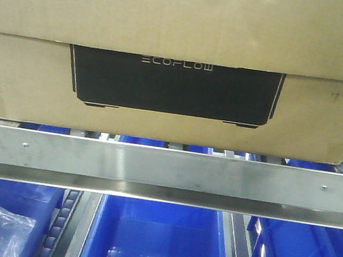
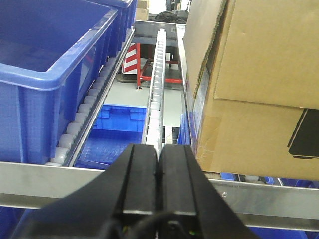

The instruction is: Grab box from left shelf to table start

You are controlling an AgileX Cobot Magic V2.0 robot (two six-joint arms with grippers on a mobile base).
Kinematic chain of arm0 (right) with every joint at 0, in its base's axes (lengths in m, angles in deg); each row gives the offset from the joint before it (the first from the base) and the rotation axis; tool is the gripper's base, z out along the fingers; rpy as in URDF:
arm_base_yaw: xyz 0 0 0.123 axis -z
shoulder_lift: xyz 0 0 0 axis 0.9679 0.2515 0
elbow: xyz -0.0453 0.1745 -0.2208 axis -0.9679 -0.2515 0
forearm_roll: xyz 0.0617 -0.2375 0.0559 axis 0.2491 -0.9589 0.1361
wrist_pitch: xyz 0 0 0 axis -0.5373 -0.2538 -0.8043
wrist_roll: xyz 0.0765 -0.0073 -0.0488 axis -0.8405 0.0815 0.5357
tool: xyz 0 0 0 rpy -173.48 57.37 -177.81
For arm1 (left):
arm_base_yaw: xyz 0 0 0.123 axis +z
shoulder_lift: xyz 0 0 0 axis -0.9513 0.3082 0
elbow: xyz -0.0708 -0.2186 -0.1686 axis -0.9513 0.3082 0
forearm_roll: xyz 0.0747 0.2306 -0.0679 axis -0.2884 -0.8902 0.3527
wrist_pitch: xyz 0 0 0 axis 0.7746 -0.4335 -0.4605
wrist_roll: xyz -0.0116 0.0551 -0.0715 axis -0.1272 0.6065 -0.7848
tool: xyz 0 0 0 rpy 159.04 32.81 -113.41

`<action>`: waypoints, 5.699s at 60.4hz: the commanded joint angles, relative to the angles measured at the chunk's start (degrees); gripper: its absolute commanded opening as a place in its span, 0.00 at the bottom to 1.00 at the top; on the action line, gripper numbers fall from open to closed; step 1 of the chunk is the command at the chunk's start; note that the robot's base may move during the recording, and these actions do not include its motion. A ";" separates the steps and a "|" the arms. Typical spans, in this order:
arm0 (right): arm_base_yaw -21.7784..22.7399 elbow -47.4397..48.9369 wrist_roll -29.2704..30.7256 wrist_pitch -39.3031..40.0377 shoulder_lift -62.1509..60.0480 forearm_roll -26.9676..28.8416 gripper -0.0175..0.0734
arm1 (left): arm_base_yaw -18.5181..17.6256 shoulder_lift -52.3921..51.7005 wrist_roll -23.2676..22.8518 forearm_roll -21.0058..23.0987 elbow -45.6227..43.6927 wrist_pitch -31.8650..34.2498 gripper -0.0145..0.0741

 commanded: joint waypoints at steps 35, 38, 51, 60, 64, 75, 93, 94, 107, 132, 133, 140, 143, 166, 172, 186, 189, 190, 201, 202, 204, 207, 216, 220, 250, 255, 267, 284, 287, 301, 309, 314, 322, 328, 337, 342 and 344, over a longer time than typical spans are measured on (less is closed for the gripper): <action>0.46 -0.07 0.30 5.14 -0.23 0.07 0.21 | -0.45 -0.41 -0.33 1.34 -5.90 -3.61 0.07; 0.46 -0.07 0.30 5.14 -0.23 0.07 0.21 | -0.45 -0.02 -0.33 0.77 -7.97 -4.72 0.07; 0.46 -0.07 0.30 5.14 -0.23 0.07 0.21 | -0.45 7.38 -0.33 0.64 -18.44 -9.24 0.08; 0.46 -0.07 0.30 5.14 -0.23 0.07 0.21 | -0.45 16.66 -0.33 0.75 -25.95 -9.21 0.08; 0.46 -0.07 0.30 5.14 -0.23 0.07 0.21 | -0.45 20.90 -0.33 0.75 -29.40 -9.35 0.08; 0.46 -0.07 0.30 5.14 -0.23 0.07 0.21 | -0.45 31.95 -0.33 0.75 -37.34 -9.48 0.08; 0.46 -0.07 0.30 5.14 -0.23 0.07 0.21 | -2.90 46.08 -0.54 -2.76 -51.49 -16.12 0.08; 0.46 -0.07 0.30 5.14 -0.23 0.07 0.21 | -3.49 46.85 -0.71 -3.09 -52.55 -16.45 0.08; 0.46 -0.07 0.30 5.14 -0.23 0.07 0.21 | -9.62 55.98 -8.22 -7.85 -64.71 -24.73 0.08; 0.46 -0.07 0.30 5.14 -0.23 0.07 0.21 | -9.90 75.14 -14.71 -7.62 -88.91 -44.33 0.21; 0.46 -0.07 0.30 5.14 -0.23 0.07 0.21 | -9.90 75.50 -14.29 -7.25 -89.25 -44.64 0.25; 0.46 -0.07 0.30 5.14 -0.23 0.07 0.21 | -9.90 77.81 -12.25 -4.62 -90.93 -45.34 0.45; 0.46 -0.07 0.30 5.14 -0.23 0.07 0.21 | -9.90 78.67 -12.25 -4.57 -91.37 -45.34 0.50; 0.46 -0.07 0.30 5.14 -0.23 0.07 0.21 | -9.61 86.22 -10.75 -4.80 -99.45 -51.17 0.50; 0.46 -0.07 0.30 5.14 -0.23 0.07 0.21 | -9.61 88.34 -9.16 -4.60 -102.32 -53.32 0.50; 0.46 -0.07 0.30 5.14 -0.23 0.07 0.21 | -9.61 92.71 -9.16 -3.92 -107.58 -60.86 0.50; 0.46 -0.07 0.30 5.14 -0.23 0.07 0.21 | -9.61 93.51 -9.16 -3.46 -108.85 -62.26 0.50; 0.46 -0.07 0.30 5.14 -0.23 0.07 0.21 | -9.61 93.87 -9.16 -3.35 -109.40 -62.77 0.49; 0.46 -0.07 0.30 5.14 -0.23 0.07 0.21 | -9.61 96.16 -9.16 -3.19 -113.08 -67.30 0.43; 0.46 -0.07 0.30 5.14 -0.23 0.07 0.21 | -9.61 96.31 -9.16 -3.19 -113.17 -67.43 0.43; 0.46 -0.07 0.30 5.14 -0.23 0.07 0.21 | -9.61 96.63 -9.16 -3.19 -113.32 -67.43 0.43; 0.46 -0.07 0.30 5.14 -0.23 0.07 0.21 | -9.61 97.13 -9.27 -3.19 -113.32 -67.43 0.43; 0.46 -0.07 0.30 5.14 -0.23 0.07 0.21 | -9.61 97.84 -9.37 -3.09 -113.32 -67.94 0.43; 0.46 -0.07 0.30 5.14 -0.23 0.07 0.21 | -9.61 97.84 -9.49 -3.09 -113.32 -67.94 0.43; 0.46 -0.07 0.30 5.14 -0.23 0.07 0.21 | -9.61 97.84 -9.48 -3.32 -113.32 -68.05 0.15; 0.46 -0.07 0.30 5.14 -0.23 0.07 0.21 | -9.61 97.84 -9.48 -3.32 -113.32 -68.05 0.12; 0.46 -0.07 0.30 5.14 -0.23 0.07 0.21 | -9.61 97.84 -9.48 -3.32 -113.32 -68.05 0.07; 0.46 -0.07 0.30 5.14 -0.23 0.07 0.21 | -9.61 97.84 -9.48 -3.09 -113.32 -68.94 0.07; 0.46 -0.07 0.30 5.14 -0.23 0.07 0.21 | -9.61 97.84 -9.48 -3.09 -113.32 -69.07 0.07; 0.46 -0.07 0.30 5.14 -0.23 0.07 0.21 | -9.61 97.84 -9.48 -3.09 -113.32 -69.32 0.07; 0.46 -0.07 0.30 5.14 -0.23 0.07 0.21 | -9.61 97.84 -9.48 -3.09 -113.32 -69.32 0.07; 0.46 -0.07 0.30 5.26 -0.23 0.07 0.21 | -9.61 97.84 -9.48 -3.09 -113.32 -69.32 0.07; 0.46 -0.07 0.30 5.39 -0.23 0.07 0.21 | -9.61 97.84 -9.48 -3.09 -113.32 -69.32 0.07; 0.40 0.50 0.24 5.53 -0.23 0.07 0.21 | -9.61 97.84 -9.48 -3.09 -113.32 -69.32 0.07; 0.35 8.09 0.24 -8.55 1.36 0.07 0.21 | -9.61 97.84 -9.48 -3.09 -113.32 -69.32 0.07; 0.35 13.52 0.44 -16.61 4.01 0.07 0.21 | -9.61 97.84 -9.48 -3.09 -113.32 -69.32 0.07; 0.35 15.66 0.59 -19.40 5.40 0.07 0.21 | -9.61 97.84 -9.48 -3.09 -113.32 -69.32 0.07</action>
